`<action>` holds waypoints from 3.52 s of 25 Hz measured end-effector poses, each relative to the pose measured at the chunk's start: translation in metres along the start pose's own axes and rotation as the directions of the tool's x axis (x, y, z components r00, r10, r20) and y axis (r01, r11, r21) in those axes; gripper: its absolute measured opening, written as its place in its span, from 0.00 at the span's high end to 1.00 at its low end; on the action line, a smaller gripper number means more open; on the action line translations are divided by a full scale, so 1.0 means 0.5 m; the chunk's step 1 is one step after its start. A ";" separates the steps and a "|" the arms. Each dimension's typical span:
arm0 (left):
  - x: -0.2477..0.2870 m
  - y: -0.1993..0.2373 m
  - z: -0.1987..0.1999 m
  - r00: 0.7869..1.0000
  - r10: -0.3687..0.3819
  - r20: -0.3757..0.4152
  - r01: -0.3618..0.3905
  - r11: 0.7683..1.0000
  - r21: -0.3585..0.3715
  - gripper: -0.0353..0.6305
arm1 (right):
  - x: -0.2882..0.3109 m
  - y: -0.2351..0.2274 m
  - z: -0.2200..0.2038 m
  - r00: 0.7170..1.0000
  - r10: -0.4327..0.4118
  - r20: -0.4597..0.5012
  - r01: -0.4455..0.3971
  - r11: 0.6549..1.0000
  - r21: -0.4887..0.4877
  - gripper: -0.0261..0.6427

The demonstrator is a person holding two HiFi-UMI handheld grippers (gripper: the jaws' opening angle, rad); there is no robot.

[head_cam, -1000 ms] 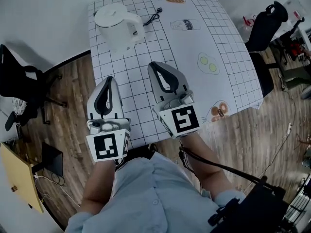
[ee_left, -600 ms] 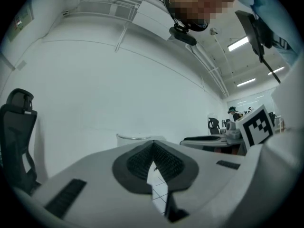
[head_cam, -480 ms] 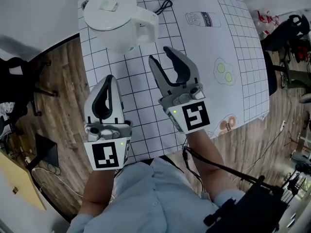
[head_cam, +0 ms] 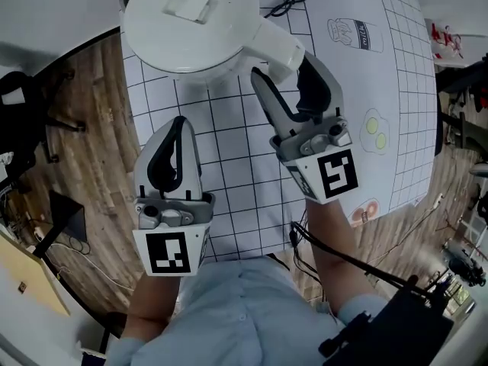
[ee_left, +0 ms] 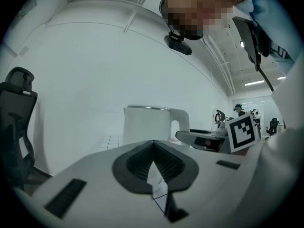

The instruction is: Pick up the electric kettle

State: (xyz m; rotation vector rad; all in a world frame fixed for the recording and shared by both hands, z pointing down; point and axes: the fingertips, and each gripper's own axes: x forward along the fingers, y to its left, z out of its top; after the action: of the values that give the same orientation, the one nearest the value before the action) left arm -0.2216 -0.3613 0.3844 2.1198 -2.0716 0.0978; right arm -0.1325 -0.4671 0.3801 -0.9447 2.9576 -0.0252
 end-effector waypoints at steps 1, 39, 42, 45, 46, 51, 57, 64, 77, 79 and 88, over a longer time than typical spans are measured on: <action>0.006 0.007 -0.005 1.000 0.002 -0.006 -0.002 1.000 -0.001 0.95 | 0.010 0.001 0.000 1.000 0.019 0.011 -0.019 1.000 0.009 0.60; -0.015 0.070 0.056 0.994 0.077 0.073 -0.080 0.996 0.044 0.95 | 0.051 0.036 0.184 0.951 0.181 0.251 -0.205 0.976 0.072 0.80; -0.015 0.048 0.064 0.995 0.052 0.082 -0.056 0.997 0.049 0.95 | 0.023 0.002 0.217 0.954 0.136 0.269 -0.151 0.988 0.038 0.80; -0.013 0.021 0.061 0.996 0.016 0.084 -0.020 0.999 0.045 0.95 | -0.016 -0.043 0.231 0.959 0.063 0.277 -0.074 0.997 0.029 0.80; -0.011 0.011 0.059 0.997 -0.001 0.082 -0.003 0.999 0.043 0.95 | -0.032 -0.059 0.232 0.960 0.031 0.278 -0.042 0.999 0.034 0.80; 0.004 -0.039 0.049 0.995 -0.072 0.067 0.069 0.997 0.042 0.95 | -0.101 -0.125 0.217 0.966 -0.078 0.247 0.074 0.997 0.028 0.80; 0.029 -0.075 0.028 0.990 -0.130 0.044 0.128 0.991 0.043 0.95 | -0.149 -0.170 0.156 0.971 -0.154 0.185 0.151 0.988 0.031 0.80; 0.051 -0.083 0.009 0.988 -0.152 0.020 0.151 0.987 0.046 0.95 | -0.164 -0.206 0.086 0.967 -0.208 0.144 0.202 0.978 0.059 0.80; 0.046 -0.099 0.013 0.986 -0.165 0.014 0.164 0.985 0.060 0.95 | -0.241 -0.191 0.027 0.968 -0.223 0.116 0.212 0.972 0.099 0.79; 0.036 -0.104 0.018 0.986 -0.165 0.018 0.164 0.985 0.058 0.95 | -0.252 -0.188 0.018 0.967 -0.231 0.108 0.220 0.970 0.103 0.78; -0.011 -0.142 0.047 0.981 -0.190 0.043 0.186 0.979 0.078 0.95 | -0.274 -0.181 0.004 0.960 -0.271 0.070 0.265 0.961 0.076 0.74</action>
State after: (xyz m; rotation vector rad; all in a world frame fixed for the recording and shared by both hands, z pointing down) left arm -0.1527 -0.3586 0.3545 2.3738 -1.9089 0.0986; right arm 0.0319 -0.4615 0.3846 -1.2963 2.7161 -0.0903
